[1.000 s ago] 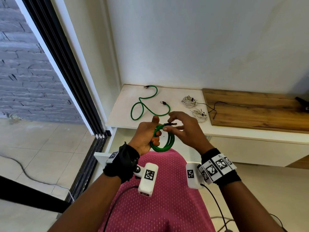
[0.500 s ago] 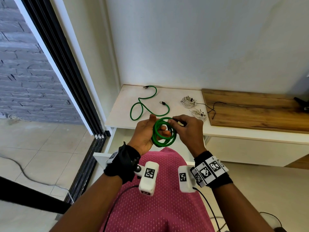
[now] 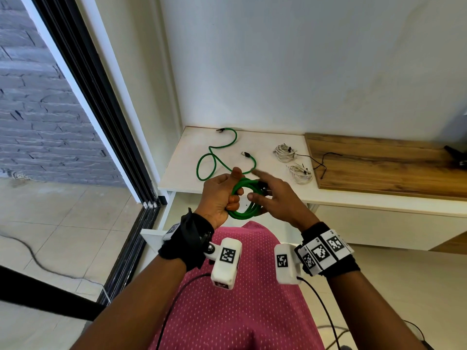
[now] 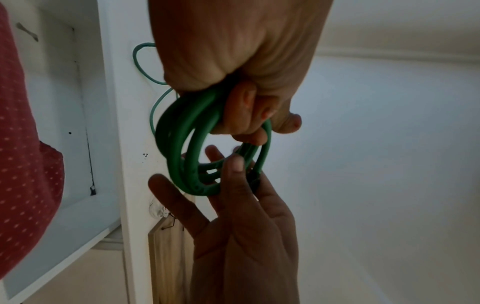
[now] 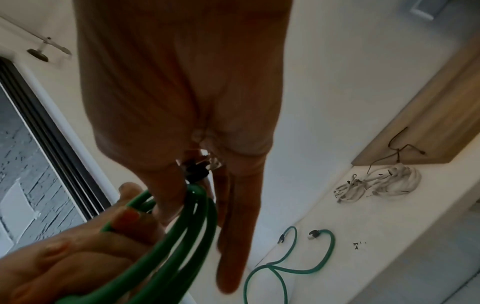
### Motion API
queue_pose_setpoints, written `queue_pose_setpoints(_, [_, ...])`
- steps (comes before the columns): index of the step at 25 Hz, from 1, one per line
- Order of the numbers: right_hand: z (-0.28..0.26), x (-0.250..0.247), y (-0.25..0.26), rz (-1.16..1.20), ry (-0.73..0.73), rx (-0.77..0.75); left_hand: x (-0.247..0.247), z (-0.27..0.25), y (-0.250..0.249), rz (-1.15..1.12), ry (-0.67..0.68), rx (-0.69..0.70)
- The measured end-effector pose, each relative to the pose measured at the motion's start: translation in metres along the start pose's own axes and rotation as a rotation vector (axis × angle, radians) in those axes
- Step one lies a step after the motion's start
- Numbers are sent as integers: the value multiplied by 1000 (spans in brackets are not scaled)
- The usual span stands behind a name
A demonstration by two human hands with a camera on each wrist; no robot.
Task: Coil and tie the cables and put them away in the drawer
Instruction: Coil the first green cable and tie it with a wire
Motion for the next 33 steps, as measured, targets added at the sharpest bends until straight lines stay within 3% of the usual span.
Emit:
queue_pose_setpoints(2, [2,2,0,152,66,39,0,1,1,3,-34,-10])
queue_pose_setpoints(4, [1,3,1,219,-4,36,2,1,3,-13,-57,-17])
queue_pose_setpoints(7, [0,6,-4,132,-213,49,8,1,8,-11,-14,0])
queue_pose_setpoints(10, [4,8,-9,-57,-323,44,14,-1,13,13,76,36])
queue_pose_setpoints(13, [8,5,-15,-79,-325,92,22,-6,15,111,188,92])
queue_pose_setpoints(16, [9,1,-18,-154,-320,89,22,-4,12,449,319,148])
queue_pose_setpoints(19, [7,2,-22,44,-176,112,13,5,14,626,317,201])
queue_pose_setpoints(22, [6,3,-26,302,15,124,7,10,17,538,268,203])
queue_pose_setpoints(24, [7,-2,-29,387,63,83,6,11,17,508,292,190])
queue_pose_setpoints(27, [8,-8,-33,495,40,25,8,14,17,435,337,162])
queue_pose_setpoints(33, [9,-8,-34,606,-37,-17,7,17,23,128,234,65])
Point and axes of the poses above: each hand's wrist, its own z-axis towards the middle knuckle, its own x-axis out of the palm, y = z × x, the point moved 6 cm from there along z, towards the middle knuckle, and after that the axes turned 10 degrees about x, right-handed, at the moved point
